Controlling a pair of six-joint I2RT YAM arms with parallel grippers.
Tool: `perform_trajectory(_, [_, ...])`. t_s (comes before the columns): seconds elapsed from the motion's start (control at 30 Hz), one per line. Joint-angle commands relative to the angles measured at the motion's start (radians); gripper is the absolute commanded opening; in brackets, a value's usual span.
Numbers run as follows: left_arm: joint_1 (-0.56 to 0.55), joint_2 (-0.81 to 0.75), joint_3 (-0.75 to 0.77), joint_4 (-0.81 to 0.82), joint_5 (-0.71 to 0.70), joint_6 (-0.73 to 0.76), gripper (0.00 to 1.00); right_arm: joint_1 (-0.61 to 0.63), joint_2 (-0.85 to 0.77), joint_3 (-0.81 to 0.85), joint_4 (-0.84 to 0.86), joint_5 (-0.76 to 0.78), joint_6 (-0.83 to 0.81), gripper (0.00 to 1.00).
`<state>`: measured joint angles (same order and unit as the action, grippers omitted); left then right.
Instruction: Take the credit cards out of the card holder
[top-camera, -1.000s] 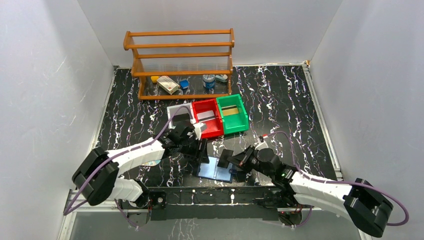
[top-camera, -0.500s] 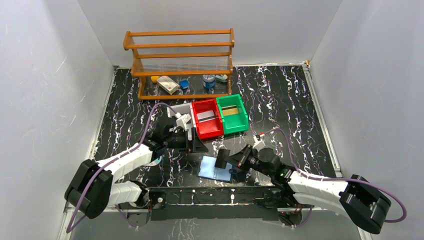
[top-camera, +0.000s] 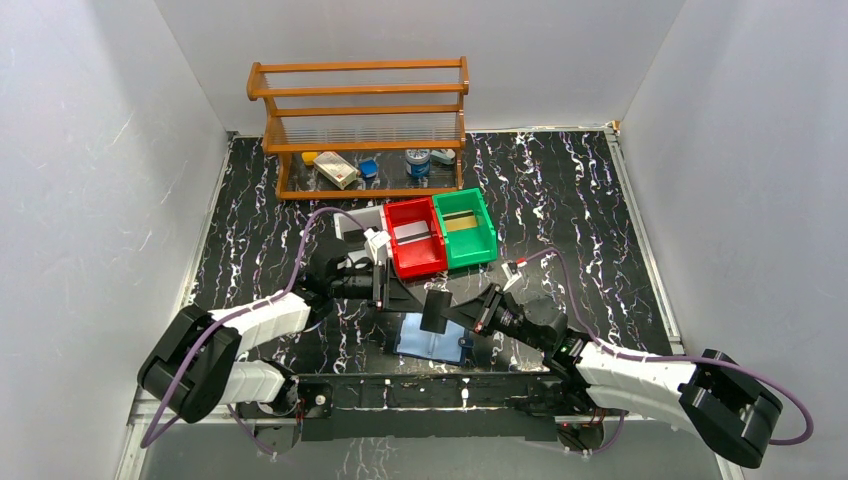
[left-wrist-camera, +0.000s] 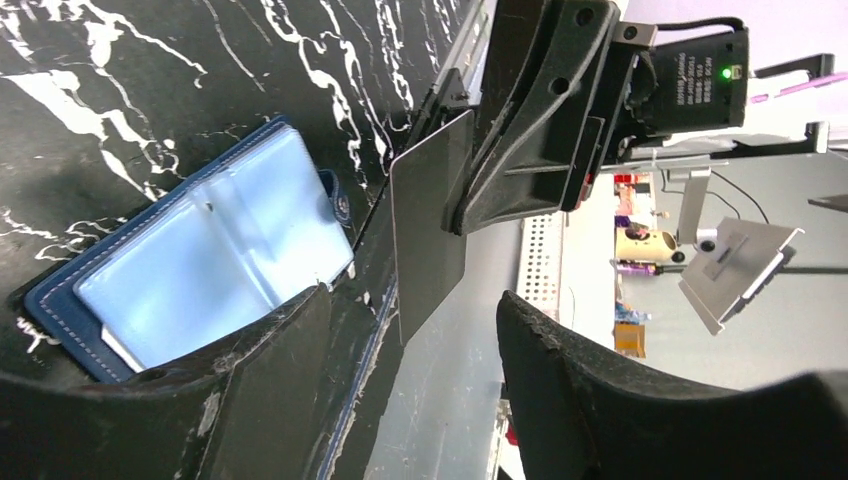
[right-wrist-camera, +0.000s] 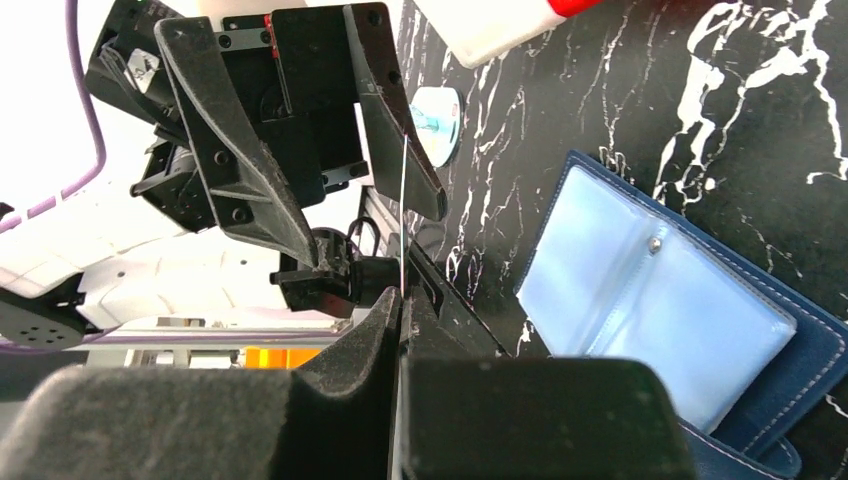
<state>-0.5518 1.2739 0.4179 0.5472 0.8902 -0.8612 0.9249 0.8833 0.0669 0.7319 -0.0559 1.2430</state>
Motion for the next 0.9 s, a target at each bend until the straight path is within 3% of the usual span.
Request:
perform_trajectory(0.0, [-0.005,0.001,0.020,0.088,0.105,-0.007,0.58,0.001,-0.017,-0.006,0.119,-0.033,-0.031,0.08])
perform_trajectory(0.6, [-0.064,0.024,0.042,0.289,0.188,-0.138,0.30,0.002,0.018,-0.013,0.287,-0.112,-0.043,0.09])
perform_trajectory(0.87, [-0.101,0.021,0.043,0.330,0.166,-0.169,0.10,0.002,0.059,-0.014,0.339,-0.130,-0.041,0.09])
